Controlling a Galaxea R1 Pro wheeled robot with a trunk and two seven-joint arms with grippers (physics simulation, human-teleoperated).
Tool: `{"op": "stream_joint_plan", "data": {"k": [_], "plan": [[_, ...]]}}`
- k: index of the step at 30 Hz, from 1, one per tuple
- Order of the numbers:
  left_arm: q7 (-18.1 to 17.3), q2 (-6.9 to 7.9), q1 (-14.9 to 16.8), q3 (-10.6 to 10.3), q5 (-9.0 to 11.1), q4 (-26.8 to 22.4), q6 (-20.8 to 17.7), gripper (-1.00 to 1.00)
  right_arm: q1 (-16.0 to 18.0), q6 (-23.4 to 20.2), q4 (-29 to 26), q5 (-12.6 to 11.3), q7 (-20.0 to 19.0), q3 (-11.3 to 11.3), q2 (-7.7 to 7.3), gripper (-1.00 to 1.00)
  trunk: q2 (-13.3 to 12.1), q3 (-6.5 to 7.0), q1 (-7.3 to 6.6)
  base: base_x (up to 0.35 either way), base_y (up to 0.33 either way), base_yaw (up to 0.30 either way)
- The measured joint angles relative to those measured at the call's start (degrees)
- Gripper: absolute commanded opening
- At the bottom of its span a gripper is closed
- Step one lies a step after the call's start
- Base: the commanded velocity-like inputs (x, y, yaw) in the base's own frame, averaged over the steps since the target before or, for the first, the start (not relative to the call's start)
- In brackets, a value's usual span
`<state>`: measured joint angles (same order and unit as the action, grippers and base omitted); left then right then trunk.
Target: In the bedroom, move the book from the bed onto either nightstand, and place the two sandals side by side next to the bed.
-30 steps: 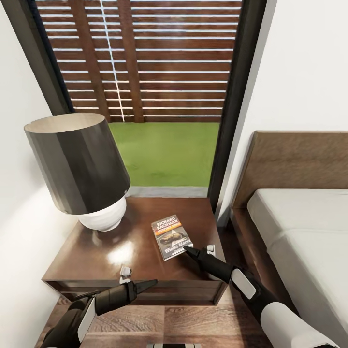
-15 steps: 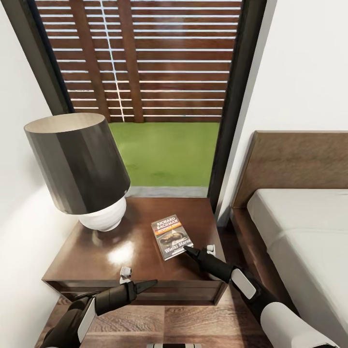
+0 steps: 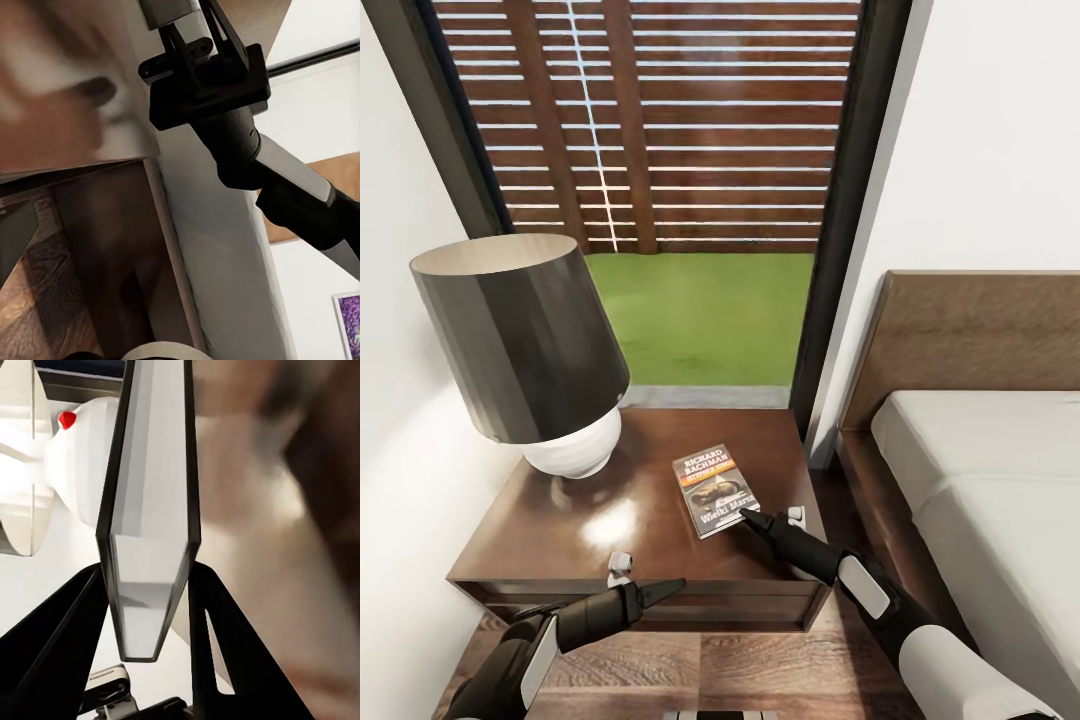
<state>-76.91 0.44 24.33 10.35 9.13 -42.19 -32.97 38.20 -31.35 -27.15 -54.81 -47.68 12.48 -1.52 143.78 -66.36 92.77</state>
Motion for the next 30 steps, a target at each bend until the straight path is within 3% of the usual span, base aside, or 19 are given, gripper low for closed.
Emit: {"op": "stream_joint_plan", "data": {"k": [2, 3, 30], "plan": [[0.0, 0.0, 0.0, 0.0, 0.02, 0.0, 0.0, 1.0, 0.0, 0.0, 0.0, 0.03, 0.0, 0.01, 0.0, -1.0, 0.0, 0.0, 0.0, 0.0, 0.0, 0.0], [0.01, 0.0, 0.0, 0.0, 0.01, 0.0, 0.0, 1.0, 0.0, 0.0, 0.0, 0.02, -0.02, 0.0, 0.0, 1.0, 0.0, 0.0, 0.0, 0.0, 0.0, 0.0], [0.07, 0.0, 0.0, 0.0, 0.03, 0.0, 0.0, 1.0, 0.0, -0.05, 0.0, -0.05, 0.02, 0.03, 0.0, 1.0, 0.0, 0.0, 0.0, 0.0, 0.0, 0.0]]}}
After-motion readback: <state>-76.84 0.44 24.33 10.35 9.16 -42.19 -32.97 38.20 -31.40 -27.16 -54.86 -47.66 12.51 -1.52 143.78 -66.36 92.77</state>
